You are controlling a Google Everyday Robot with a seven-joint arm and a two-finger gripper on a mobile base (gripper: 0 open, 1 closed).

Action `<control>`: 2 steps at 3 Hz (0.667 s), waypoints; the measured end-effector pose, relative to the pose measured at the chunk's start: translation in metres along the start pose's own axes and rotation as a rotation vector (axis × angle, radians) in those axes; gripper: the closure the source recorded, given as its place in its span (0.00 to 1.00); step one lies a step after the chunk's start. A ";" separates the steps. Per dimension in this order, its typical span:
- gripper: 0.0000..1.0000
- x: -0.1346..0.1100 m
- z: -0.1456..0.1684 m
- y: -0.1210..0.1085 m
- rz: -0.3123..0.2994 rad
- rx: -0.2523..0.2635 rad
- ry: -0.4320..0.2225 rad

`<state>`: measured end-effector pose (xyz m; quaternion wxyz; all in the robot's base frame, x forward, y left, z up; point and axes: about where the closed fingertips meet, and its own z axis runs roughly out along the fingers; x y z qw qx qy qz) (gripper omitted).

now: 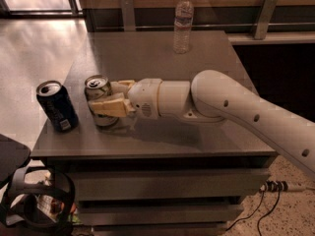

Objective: Move 7up can near pepsi can

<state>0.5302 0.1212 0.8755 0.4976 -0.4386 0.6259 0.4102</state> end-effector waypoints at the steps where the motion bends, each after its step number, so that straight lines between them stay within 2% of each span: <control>1: 0.33 0.000 0.001 0.001 -0.001 -0.002 0.000; 2: 0.02 -0.001 0.003 0.003 -0.002 -0.006 0.001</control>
Offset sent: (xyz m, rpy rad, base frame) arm -0.0006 0.0011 0.0002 -0.0002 -0.0004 0.0021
